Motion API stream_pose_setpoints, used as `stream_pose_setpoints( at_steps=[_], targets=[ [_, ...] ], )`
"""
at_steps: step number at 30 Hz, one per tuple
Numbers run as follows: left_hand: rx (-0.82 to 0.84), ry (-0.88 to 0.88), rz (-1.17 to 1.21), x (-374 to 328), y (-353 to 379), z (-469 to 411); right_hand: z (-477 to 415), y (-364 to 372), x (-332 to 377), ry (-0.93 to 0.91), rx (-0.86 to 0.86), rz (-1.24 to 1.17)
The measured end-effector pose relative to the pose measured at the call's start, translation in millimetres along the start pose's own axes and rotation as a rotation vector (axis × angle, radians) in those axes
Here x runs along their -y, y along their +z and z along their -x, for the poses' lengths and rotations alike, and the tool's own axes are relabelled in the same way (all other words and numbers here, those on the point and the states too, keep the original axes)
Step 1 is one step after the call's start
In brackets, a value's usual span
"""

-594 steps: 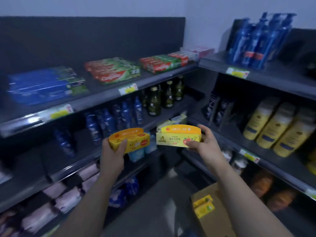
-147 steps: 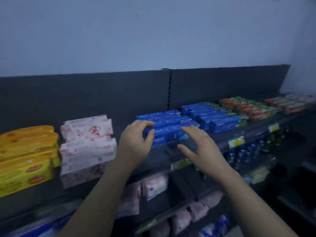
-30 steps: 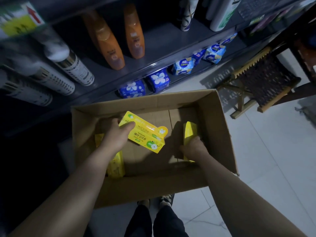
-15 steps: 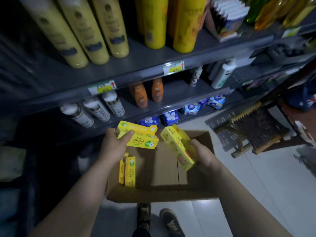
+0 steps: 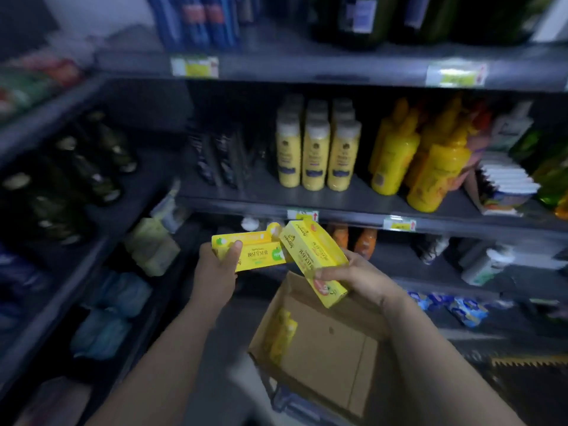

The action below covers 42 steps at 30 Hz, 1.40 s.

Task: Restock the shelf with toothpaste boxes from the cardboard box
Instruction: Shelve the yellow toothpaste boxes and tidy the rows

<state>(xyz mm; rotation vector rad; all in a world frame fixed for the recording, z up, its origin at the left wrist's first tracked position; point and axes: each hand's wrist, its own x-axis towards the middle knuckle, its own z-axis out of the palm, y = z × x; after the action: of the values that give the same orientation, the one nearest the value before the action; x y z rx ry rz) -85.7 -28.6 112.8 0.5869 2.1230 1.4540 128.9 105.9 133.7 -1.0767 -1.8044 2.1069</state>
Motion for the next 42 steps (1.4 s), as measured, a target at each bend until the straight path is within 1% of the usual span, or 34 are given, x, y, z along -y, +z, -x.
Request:
stream_pose_setpoints(
  at_steps=[2, 7, 12, 18, 21, 24, 26, 29, 33, 37, 42],
  targets=[
    [-0.079, 0.016, 0.036, -7, -34, 12, -7, 25, 20, -0.018, 0.032, 0.051],
    [-0.274, -0.007, 0.166, -15, -132, 50, -15, 104, 71, -0.116, 0.152, 0.219],
    [-0.53, 0.024, 0.19, -14, -237, 105, -1, 202, 117, -0.267, 0.309, 0.329],
    [-0.752, 0.014, 0.195, 10, -361, 210, 48, 340, 139, -0.404, 0.528, 0.432],
    [-0.859, 0.016, 0.214, 21, -413, 274, 87, 412, 139, -0.45, 0.635, 0.457],
    [-0.98, 0.025, 0.168, 32, -461, 342, 134, 479, 137, -0.516, 0.747, 0.476],
    [-1.045, 0.028, 0.178, 41, -489, 388, 169, 520, 134, -0.544, 0.819, 0.461],
    [-1.16, 0.012, 0.116, 54, -526, 457, 220, 577, 126, -0.585, 0.912, 0.445],
    [-1.278, -0.006, 0.153, 74, -564, 539, 278, 647, 111, -0.628, 1.006, 0.433],
    [-1.423, -0.006, 0.176, 86, -593, 612, 330, 708, 101, -0.661, 1.104, 0.458],
    [-1.604, 0.057, 0.245, 104, -620, 685, 380, 770, 89, -0.689, 1.242, 0.454]
  ],
)
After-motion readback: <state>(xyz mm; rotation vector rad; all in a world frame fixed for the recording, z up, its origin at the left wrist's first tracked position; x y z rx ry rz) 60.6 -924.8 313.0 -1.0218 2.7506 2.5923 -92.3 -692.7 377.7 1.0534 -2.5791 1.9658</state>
